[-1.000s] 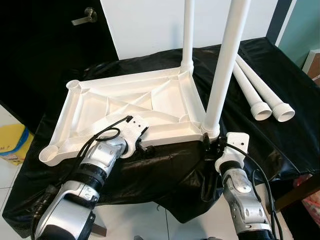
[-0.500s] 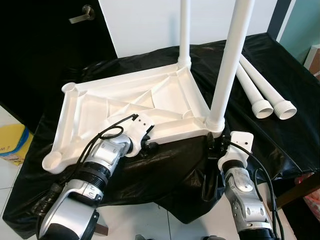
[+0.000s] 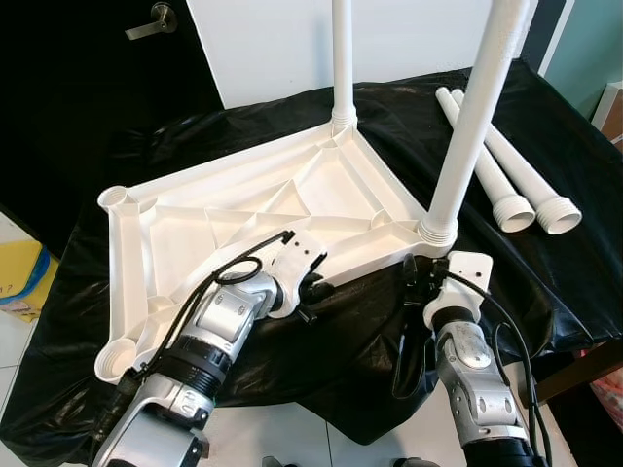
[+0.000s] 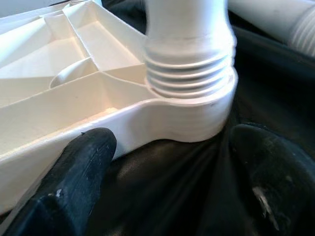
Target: Building children table
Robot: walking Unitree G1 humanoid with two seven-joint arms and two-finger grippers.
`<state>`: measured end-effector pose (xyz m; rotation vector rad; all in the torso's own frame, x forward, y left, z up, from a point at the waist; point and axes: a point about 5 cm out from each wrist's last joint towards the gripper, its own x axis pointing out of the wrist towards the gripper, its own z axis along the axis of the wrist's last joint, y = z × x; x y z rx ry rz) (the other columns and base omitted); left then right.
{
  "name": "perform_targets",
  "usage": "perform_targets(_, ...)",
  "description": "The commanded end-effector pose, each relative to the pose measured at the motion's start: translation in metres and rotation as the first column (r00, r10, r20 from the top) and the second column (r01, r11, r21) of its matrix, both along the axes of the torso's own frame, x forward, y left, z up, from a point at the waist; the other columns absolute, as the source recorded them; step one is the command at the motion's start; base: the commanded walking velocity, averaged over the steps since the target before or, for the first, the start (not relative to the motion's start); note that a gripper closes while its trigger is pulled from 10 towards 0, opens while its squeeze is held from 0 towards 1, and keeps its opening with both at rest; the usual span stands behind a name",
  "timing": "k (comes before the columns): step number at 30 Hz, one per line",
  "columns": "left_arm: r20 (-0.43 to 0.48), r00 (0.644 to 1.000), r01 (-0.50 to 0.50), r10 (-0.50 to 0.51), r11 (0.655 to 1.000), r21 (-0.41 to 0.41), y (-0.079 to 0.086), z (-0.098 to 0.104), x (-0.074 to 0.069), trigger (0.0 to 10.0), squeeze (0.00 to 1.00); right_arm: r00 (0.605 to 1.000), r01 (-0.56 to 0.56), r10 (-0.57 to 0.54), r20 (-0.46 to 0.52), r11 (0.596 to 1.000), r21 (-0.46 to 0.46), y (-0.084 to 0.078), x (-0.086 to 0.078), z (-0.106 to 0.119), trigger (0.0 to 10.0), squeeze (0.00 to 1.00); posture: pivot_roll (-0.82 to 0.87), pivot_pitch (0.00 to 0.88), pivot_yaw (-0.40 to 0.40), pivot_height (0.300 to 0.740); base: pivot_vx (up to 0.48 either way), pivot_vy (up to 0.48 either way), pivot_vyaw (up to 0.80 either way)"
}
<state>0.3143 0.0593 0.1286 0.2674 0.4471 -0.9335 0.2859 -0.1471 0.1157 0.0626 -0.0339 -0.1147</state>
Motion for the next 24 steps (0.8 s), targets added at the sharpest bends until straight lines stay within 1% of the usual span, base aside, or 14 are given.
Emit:
perform_targets(1, -0.080, 0.997, -0.016, 0.017, 1.000, 0.016, -0.007, -0.020, -0.011, 10.0, 0.00, 1.000, -0.012, 0.012, -0.020, 1.000, 0.022, 0.005, 0.002, -0.004, 10.0, 0.00, -0.13, 0.123, 0.097, 0.740, 0.000, 0.000, 0.00)
perform_targets(5, -0.073, 0.997, -0.041, 0.039, 0.999, -0.030, -0.007, -0.014, -0.011, 10.0, 0.00, 1.000, -0.019, 0.019, -0.022, 0.999, 0.028, 0.006, 0.006, -0.003, 10.0, 0.00, -0.13, 0.126, 0.093, 0.740, 0.000, 0.000, 0.00)
perform_targets(6, -0.065, 0.997, -0.048, 0.046, 0.998, -0.027, -0.004, -0.013, -0.010, 10.0, 0.16, 0.999, -0.027, 0.028, -0.024, 0.999, 0.031, 0.006, 0.008, -0.004, 10.0, 0.00, -0.12, 0.128, 0.091, 0.740, 0.000, 0.000, 0.00)
perform_targets(8, -0.059, 0.997, -0.053, 0.051, 0.998, -0.023, -0.003, -0.013, -0.010, 10.0, 0.16, 0.999, -0.033, 0.033, -0.026, 0.999, 0.032, 0.006, 0.010, -0.004, 10.0, 0.00, -0.12, 0.128, 0.091, 0.740, 0.000, 0.000, 0.00)
perform_targets(9, -0.056, 0.997, -0.060, 0.059, 0.998, -0.018, -0.001, -0.013, -0.009, 10.0, 0.19, 0.999, -0.041, 0.042, -0.026, 0.999, 0.032, 0.006, 0.012, -0.004, 10.0, 0.00, -0.12, 0.128, 0.090, 0.740, 0.000, 0.000, 0.00)
perform_targets(12, -0.053, 0.997, -0.065, 0.065, 0.998, -0.013, 0.001, -0.013, -0.009, 10.0, 0.18, 0.998, -0.053, 0.054, -0.026, 0.998, 0.033, 0.007, 0.015, -0.004, 10.0, 0.00, -0.12, 0.129, 0.090, 0.740, 0.000, 0.000, 0.00)
perform_targets(13, -0.058, 0.995, -0.080, 0.078, 0.996, -0.028, 0.002, -0.012, -0.009, 10.0, 0.45, 0.997, -0.072, 0.073, -0.026, 0.997, 0.036, 0.008, 0.020, -0.003, 10.0, 0.00, -0.12, 0.129, 0.090, 0.740, 0.000, 0.000, 0.00)
perform_targets(14, -0.058, 0.994, -0.090, 0.088, 0.995, -0.037, 0.002, -0.011, -0.009, 10.0, 1.00, 0.995, -0.101, 0.102, -0.024, 0.994, 0.042, 0.010, 0.026, -0.001, 10.0, 0.00, -0.12, 0.129, 0.089, 0.740, 0.000, 0.000, 0.00)
perform_targets(17, -0.057, 0.994, -0.097, 0.094, 0.994, -0.047, 0.001, -0.009, -0.010, 10.0, 1.00, 0.990, -0.141, 0.143, -0.023, 0.989, 0.046, 0.014, 0.035, 0.001, 10.0, 0.00, -0.12, 0.128, 0.089, 0.740, 0.000, 0.000, 0.00)
perform_targets(19, -0.053, 0.994, -0.096, 0.094, 0.995, -0.040, -0.001, -0.009, -0.011, 10.0, 1.00, 0.984, -0.174, 0.175, -0.026, 0.984, 0.047, 0.018, 0.044, 0.003, 10.0, 0.00, -0.11, 0.125, 0.085, 0.740, 0.000, 0.000, 0.00)
perform_targets(20, -0.046, 0.995, -0.085, 0.083, 0.996, -0.036, -0.002, -0.008, -0.012, 10.0, 0.41, 0.982, -0.183, 0.184, -0.028, 0.982, 0.041, 0.020, 0.048, 0.004, 10.0, 0.00, -0.11, 0.123, 0.081, 0.740, 0.000, 0.000, 0.00)
perform_targets(21, -0.046, 0.995, -0.085, 0.083, 0.996, -0.036, -0.002, -0.008, -0.012, 10.0, 0.41, 0.982, -0.183, 0.184, -0.028, 0.982, 0.041, 0.020, 0.048, 0.004, 10.0, 0.00, -0.11, 0.123, 0.081, 0.740, 0.000, 0.000, 0.00)
perform_targets(22, -0.037, 0.997, -0.074, 0.073, 0.997, -0.035, -0.002, -0.007, -0.012, 10.0, 0.00, 0.982, -0.186, 0.187, -0.029, 0.982, 0.039, 0.020, 0.050, 0.005, 10.0, 0.00, -0.11, 0.123, 0.079, 0.740, 0.000, 0.000, 0.00)
perform_targets(24, -0.020, 0.998, -0.069, 0.068, 0.995, -0.074, -0.003, 0.000, -0.012, 10.0, 0.00, 0.982, -0.185, 0.186, -0.030, 0.982, 0.035, 0.019, 0.053, 0.005, 10.0, 0.00, -0.10, 0.120, 0.071, 0.740, 0.000, 0.000, 0.00)
